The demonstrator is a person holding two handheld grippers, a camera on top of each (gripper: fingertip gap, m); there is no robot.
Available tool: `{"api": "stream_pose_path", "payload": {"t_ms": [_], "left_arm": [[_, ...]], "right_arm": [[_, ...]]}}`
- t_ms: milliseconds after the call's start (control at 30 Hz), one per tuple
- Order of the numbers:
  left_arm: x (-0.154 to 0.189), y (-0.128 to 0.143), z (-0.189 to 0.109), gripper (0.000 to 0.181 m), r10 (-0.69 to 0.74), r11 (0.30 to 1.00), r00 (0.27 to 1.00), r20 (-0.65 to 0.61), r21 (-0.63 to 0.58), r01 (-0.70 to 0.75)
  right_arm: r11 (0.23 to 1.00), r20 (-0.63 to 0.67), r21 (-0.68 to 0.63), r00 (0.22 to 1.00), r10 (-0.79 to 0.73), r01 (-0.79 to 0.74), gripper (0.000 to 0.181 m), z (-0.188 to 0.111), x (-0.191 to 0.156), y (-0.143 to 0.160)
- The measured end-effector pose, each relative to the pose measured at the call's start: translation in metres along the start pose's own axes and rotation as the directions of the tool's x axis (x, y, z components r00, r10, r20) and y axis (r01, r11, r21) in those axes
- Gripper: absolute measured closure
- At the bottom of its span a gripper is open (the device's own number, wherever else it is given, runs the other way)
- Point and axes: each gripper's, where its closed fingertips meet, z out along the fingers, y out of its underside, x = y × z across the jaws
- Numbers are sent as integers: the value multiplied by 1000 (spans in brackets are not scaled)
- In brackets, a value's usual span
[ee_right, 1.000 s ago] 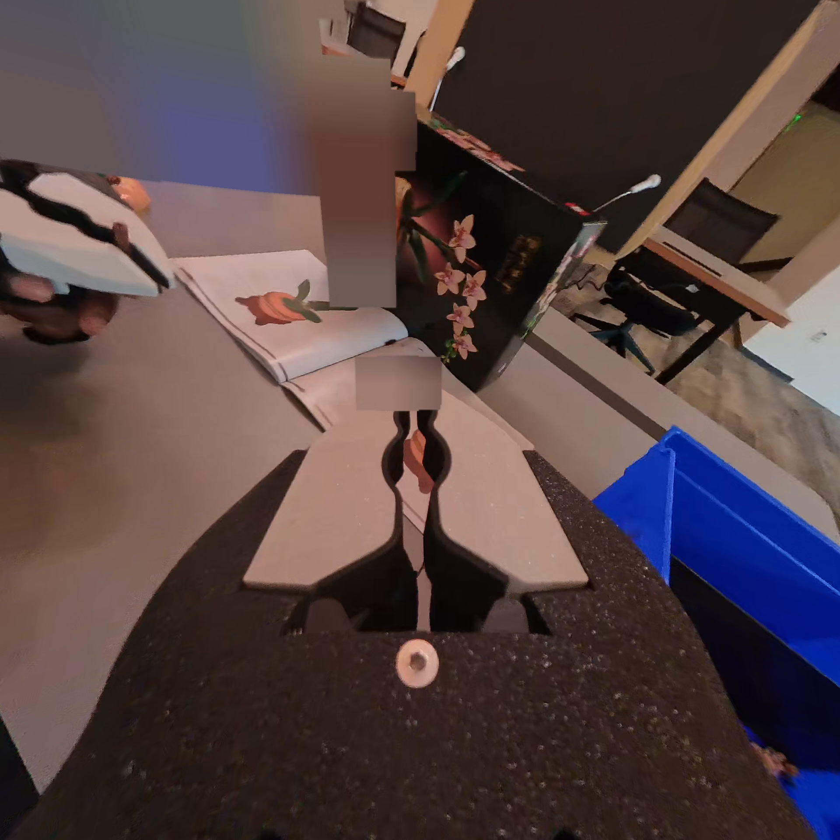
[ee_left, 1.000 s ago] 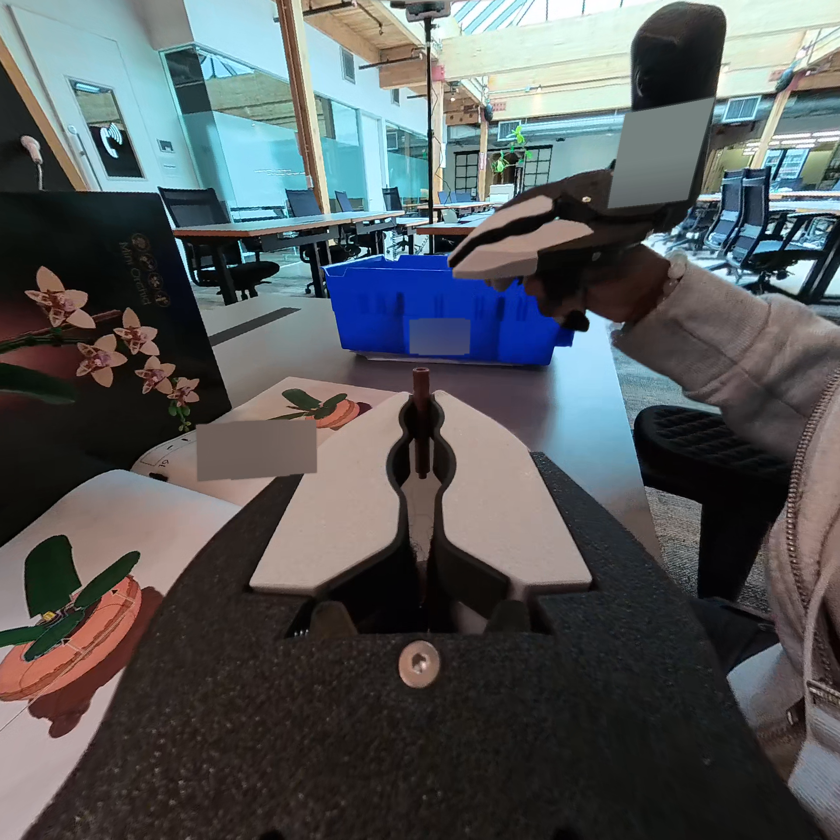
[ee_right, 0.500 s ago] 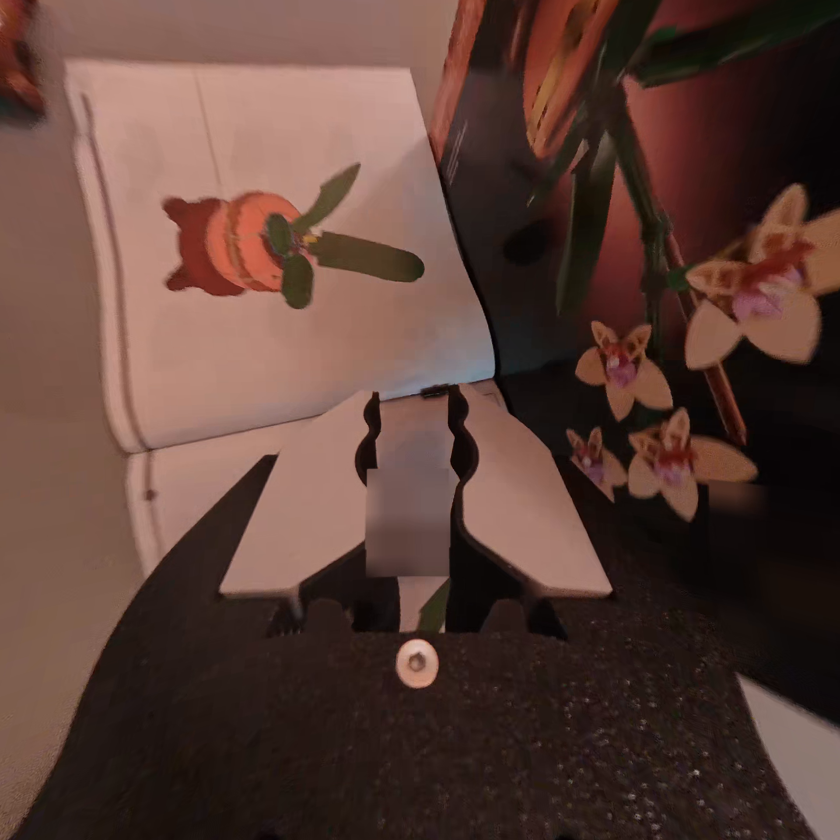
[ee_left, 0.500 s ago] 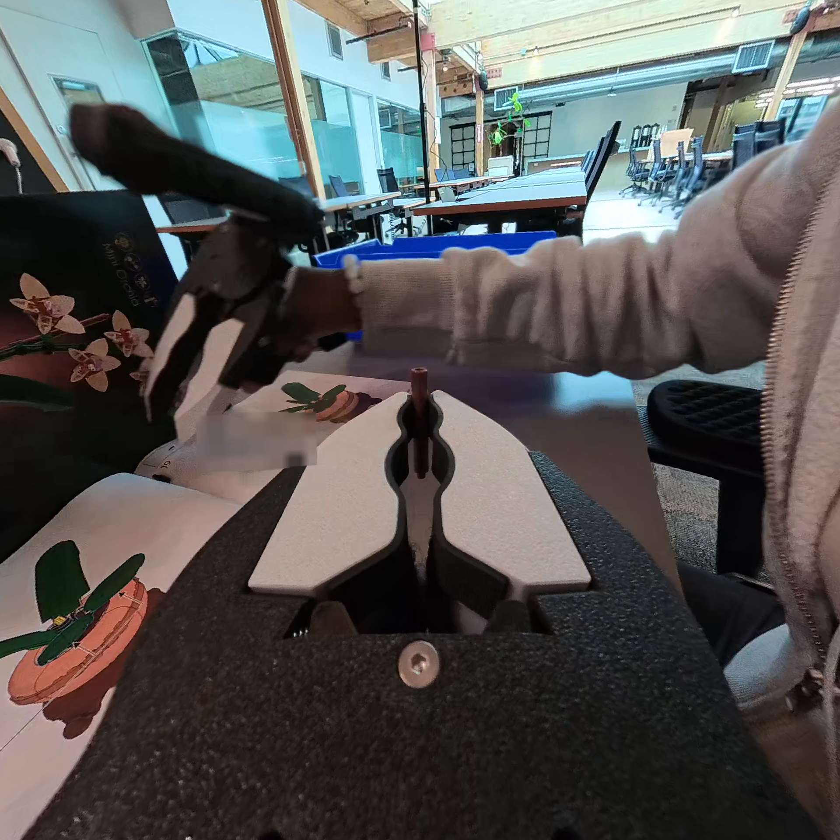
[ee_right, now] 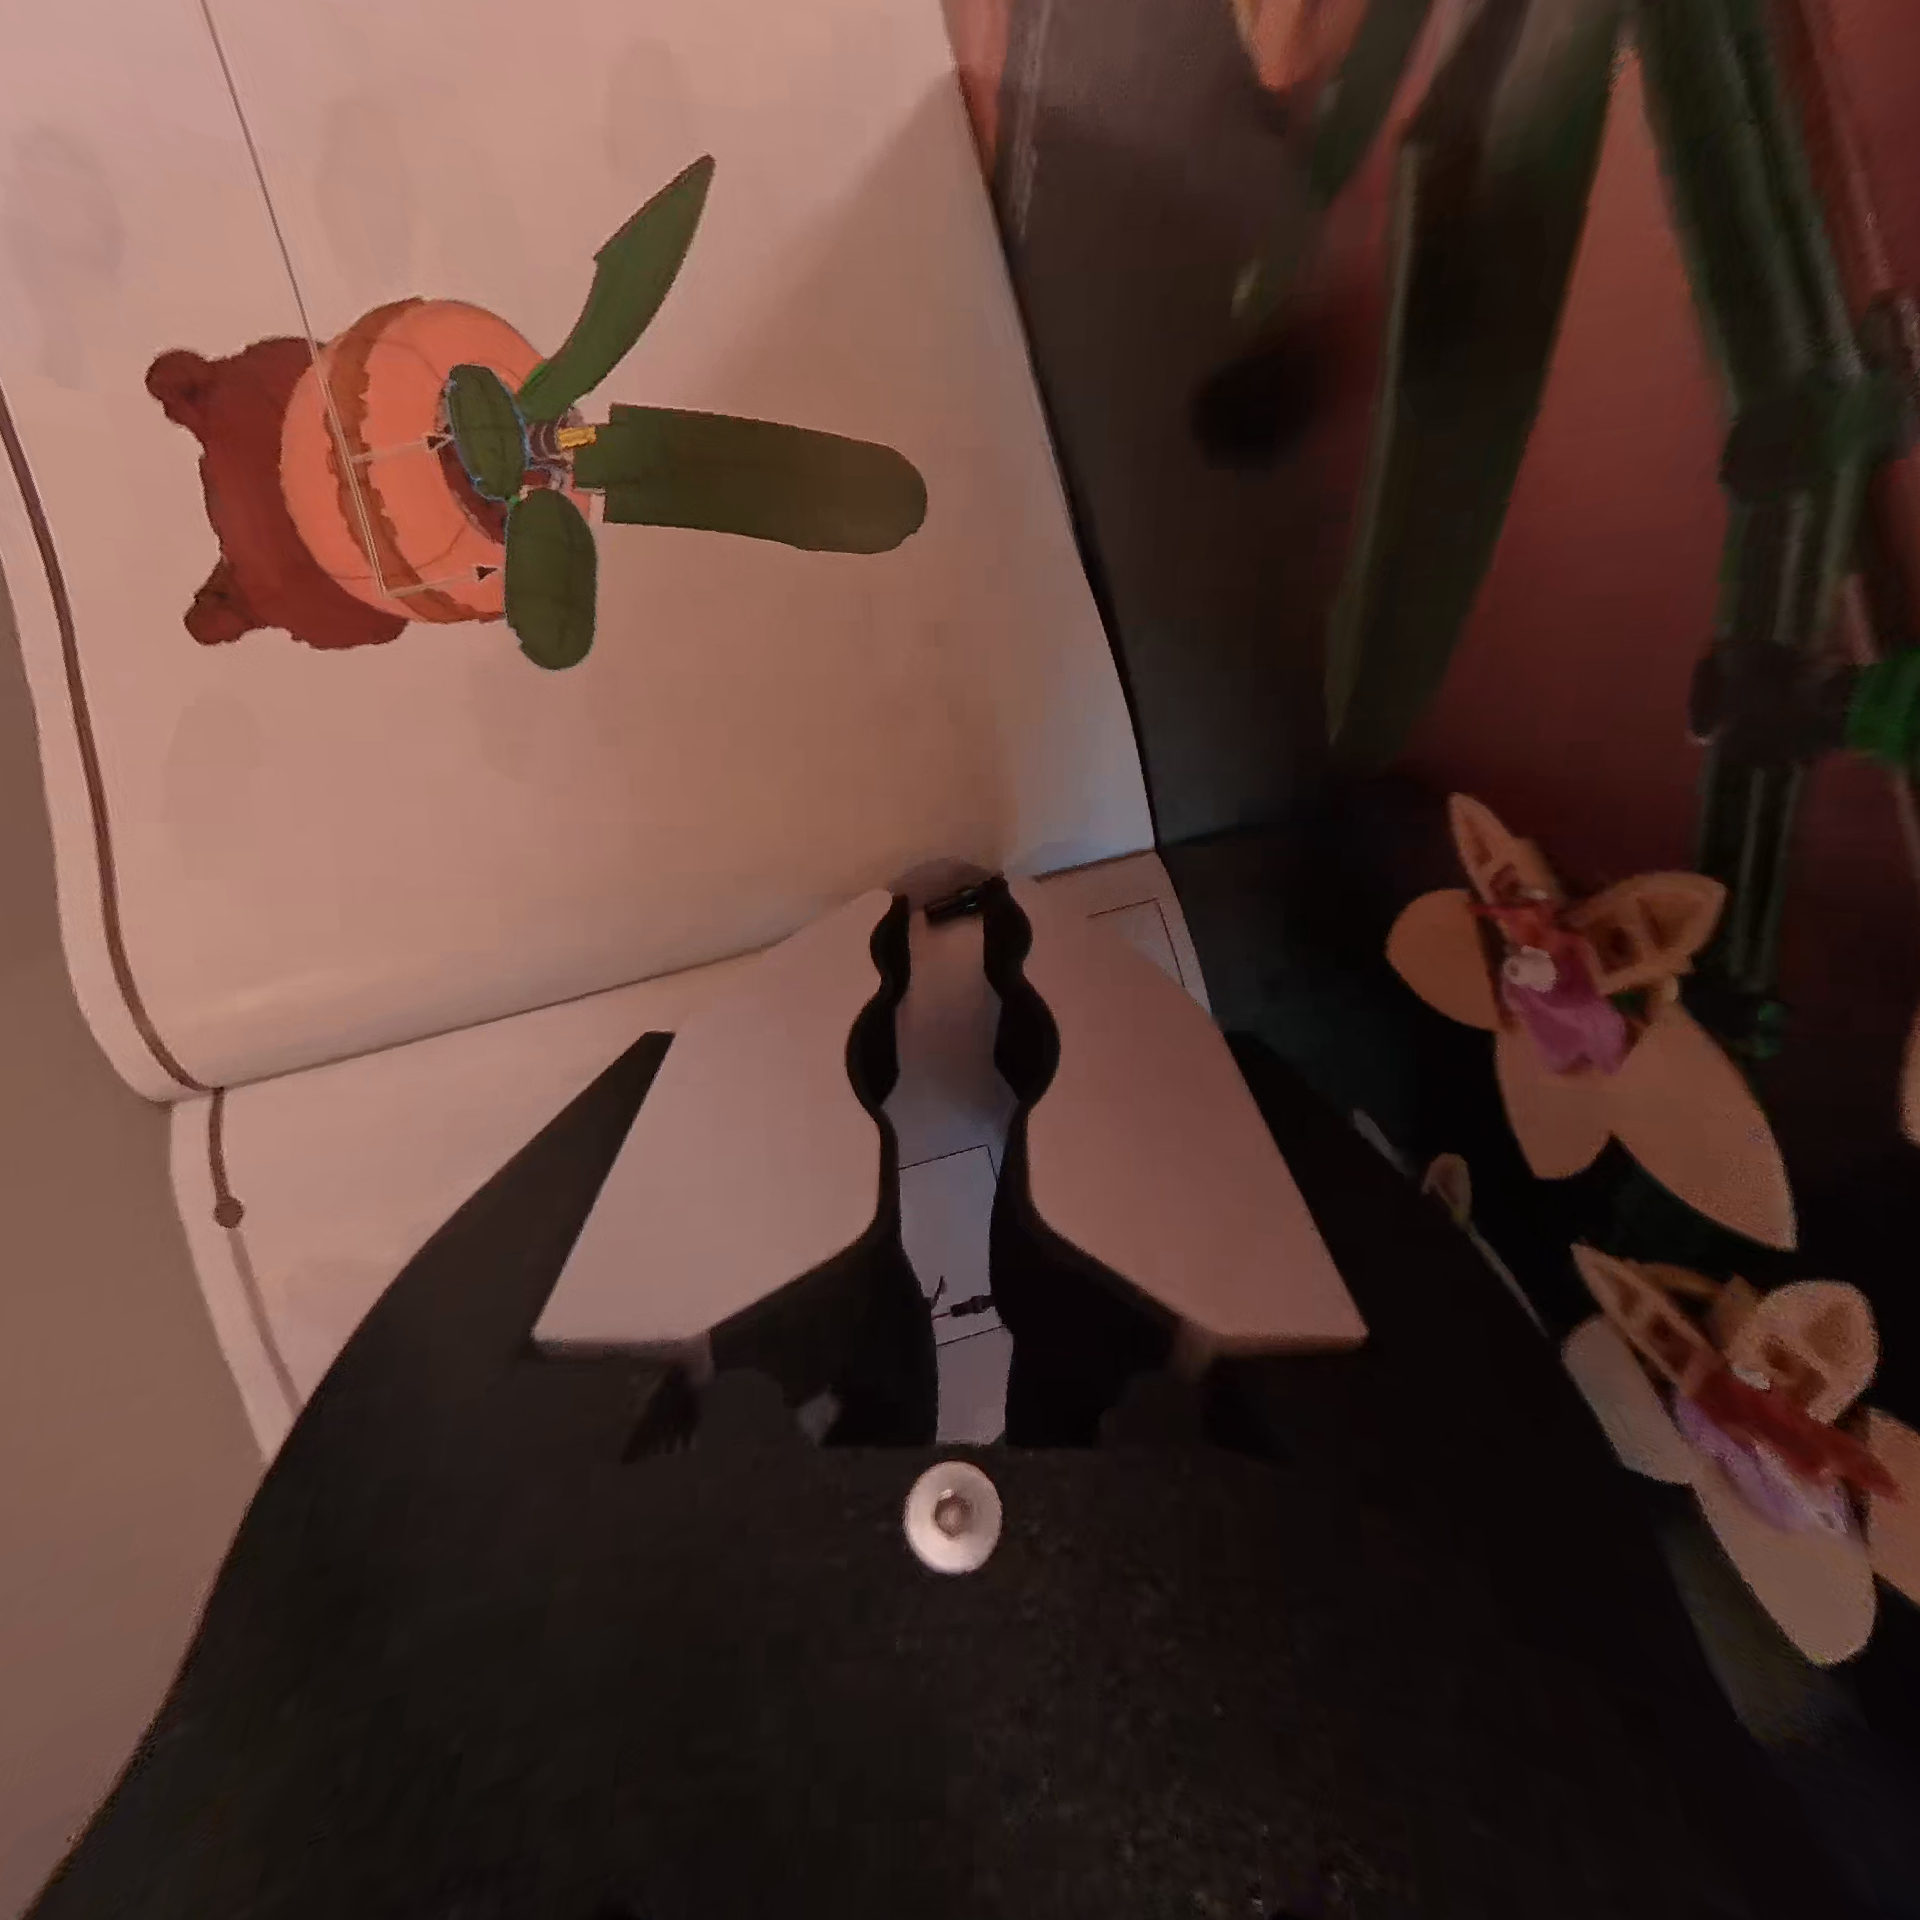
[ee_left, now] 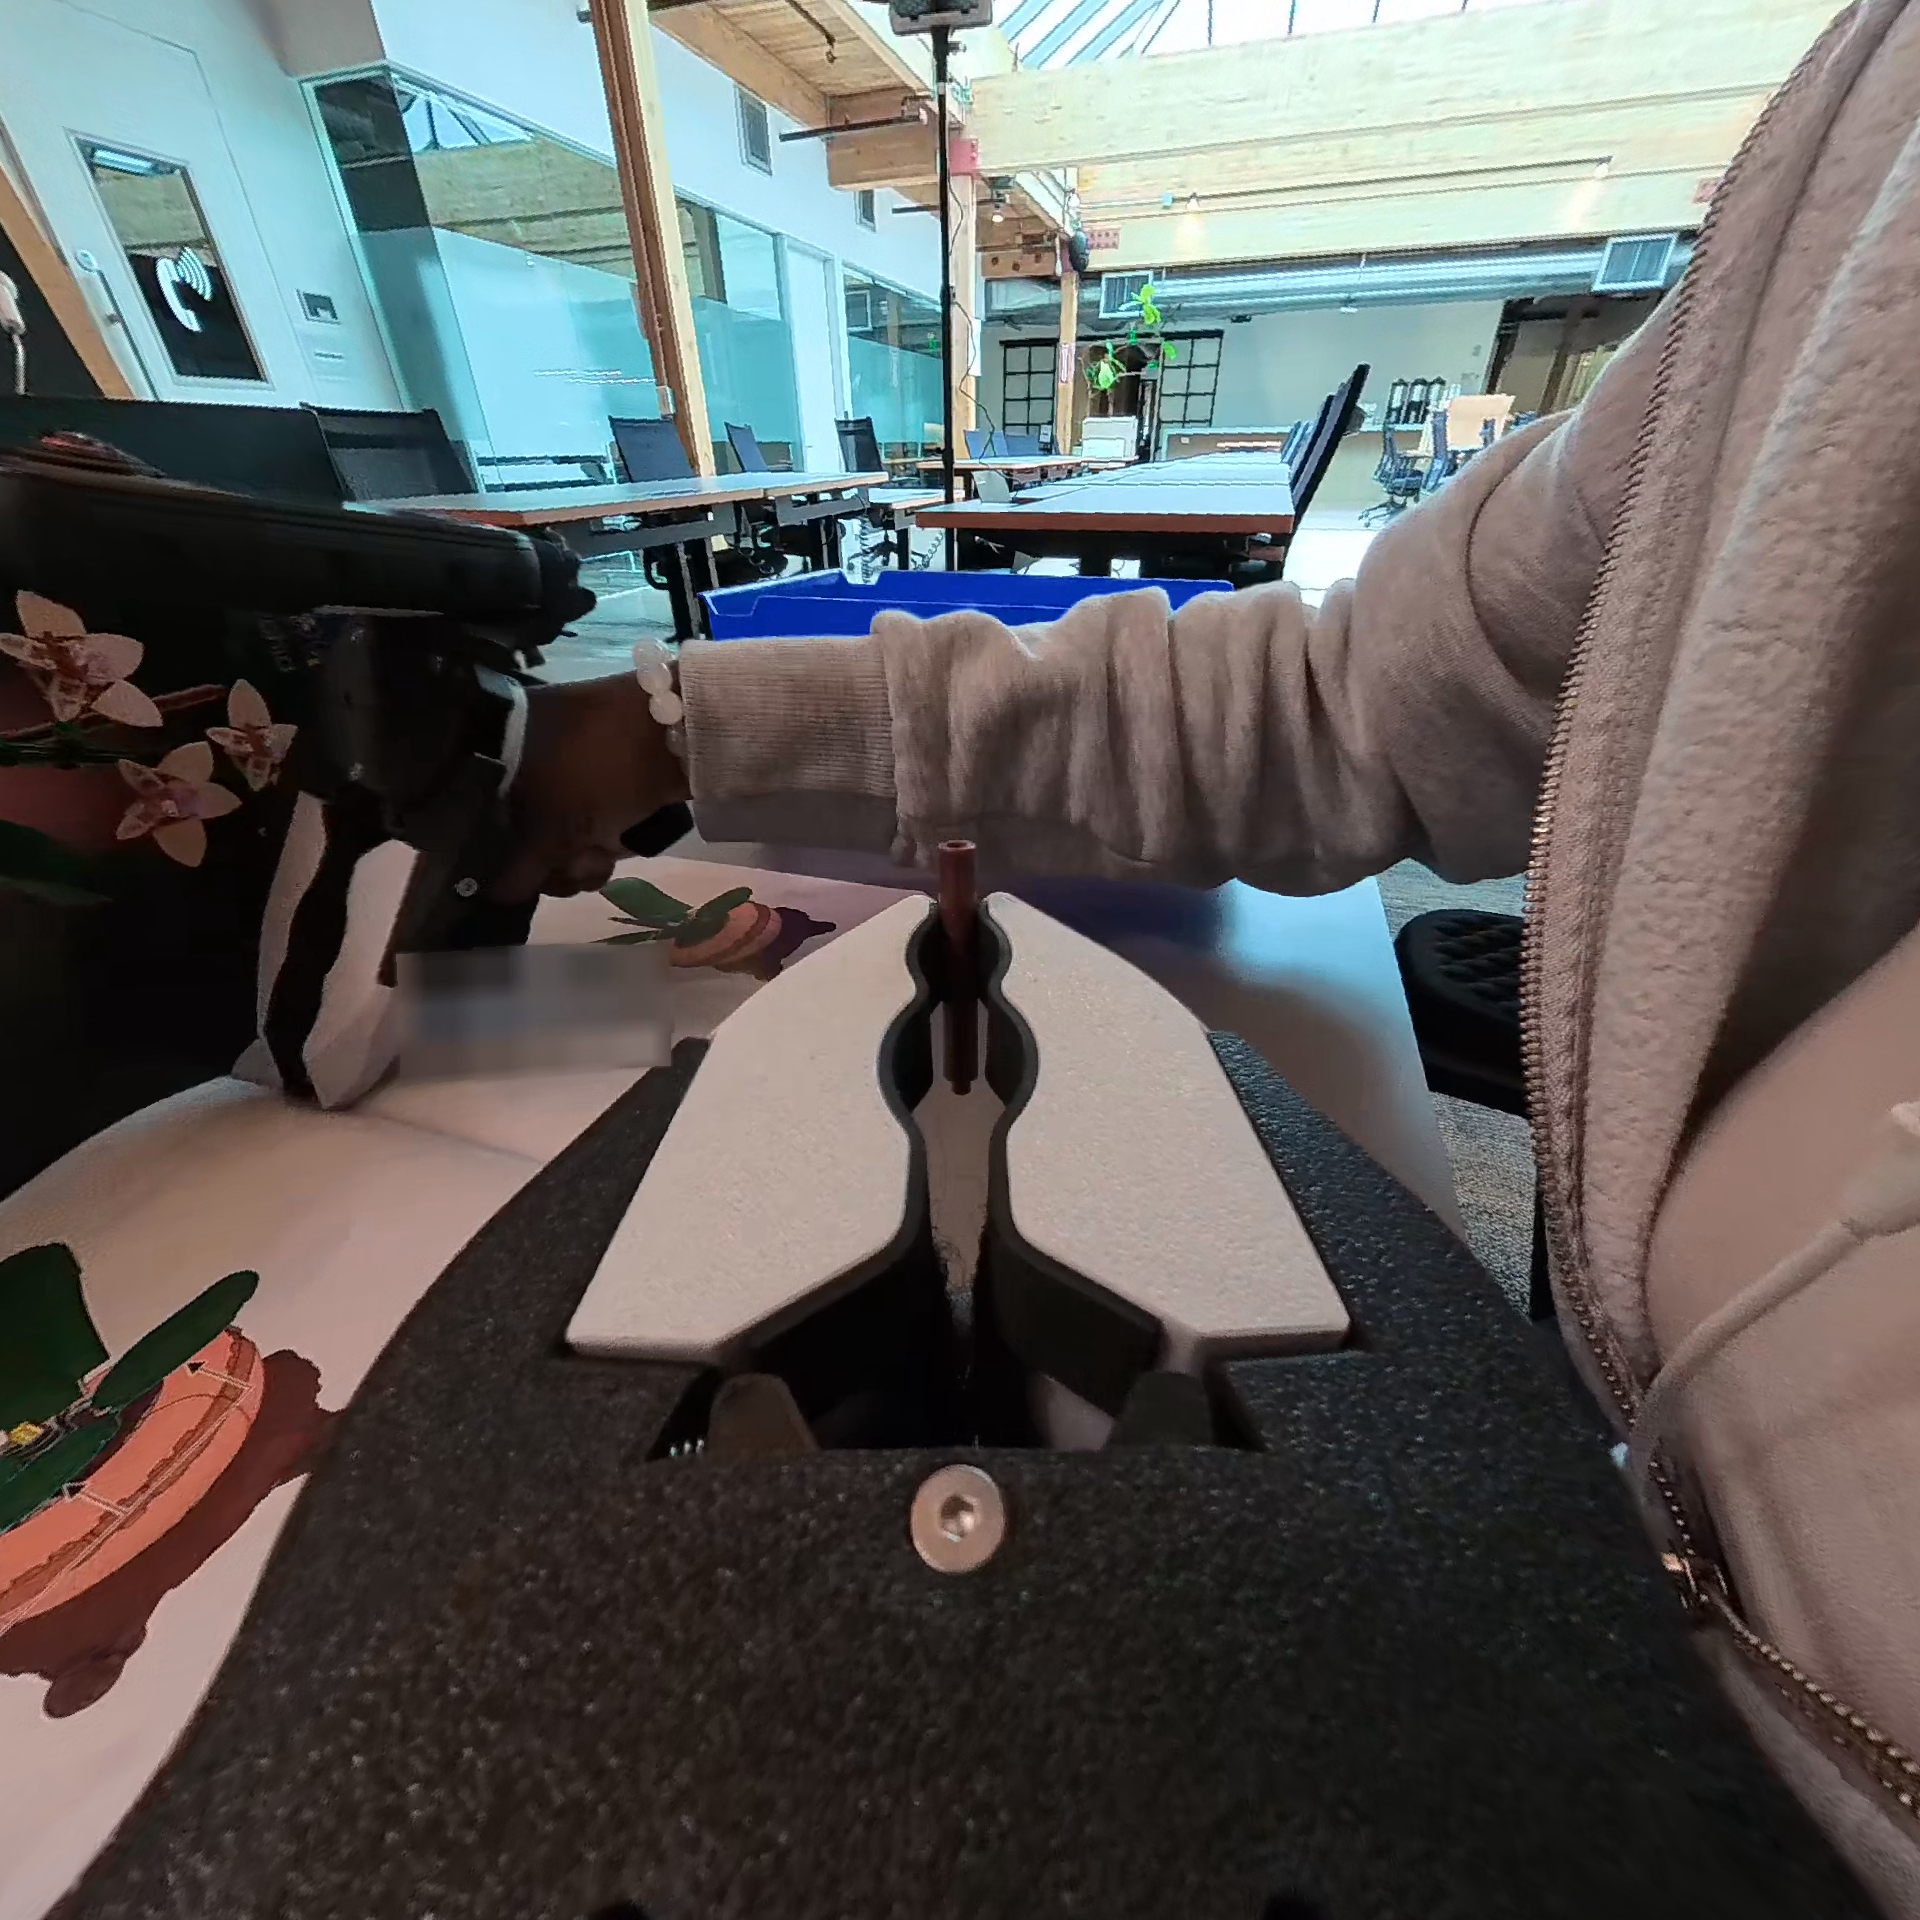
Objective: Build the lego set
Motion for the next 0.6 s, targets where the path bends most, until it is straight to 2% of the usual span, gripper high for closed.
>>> {"api": "stream_pose_path", "payload": {"t_ms": [200,267,300,400,600], "left_arm": [[2,0,2,177,11,1000,1000,-9,-6,-11],[2,0,2,177,12,1000,1000,-9,-1,-12],[2,0,2,177,13,1000,1000,-7,-1,-13],[-1,1,2,177,6,1000,1000,10,-10,-6],[-5,7,2,177,-25,999,999,27,-43,26]], "right_arm": [[999,37,31,999,9,-11,173,-5,-14,3],[997,54,73,998,-11,7,174,-12,-26,2],[995,56,102,998,-12,7,181,-17,-31,0],[987,54,162,998,-23,14,181,-33,-47,-2],[972,169,191,971,-168,134,181,-48,-103,12]]}}
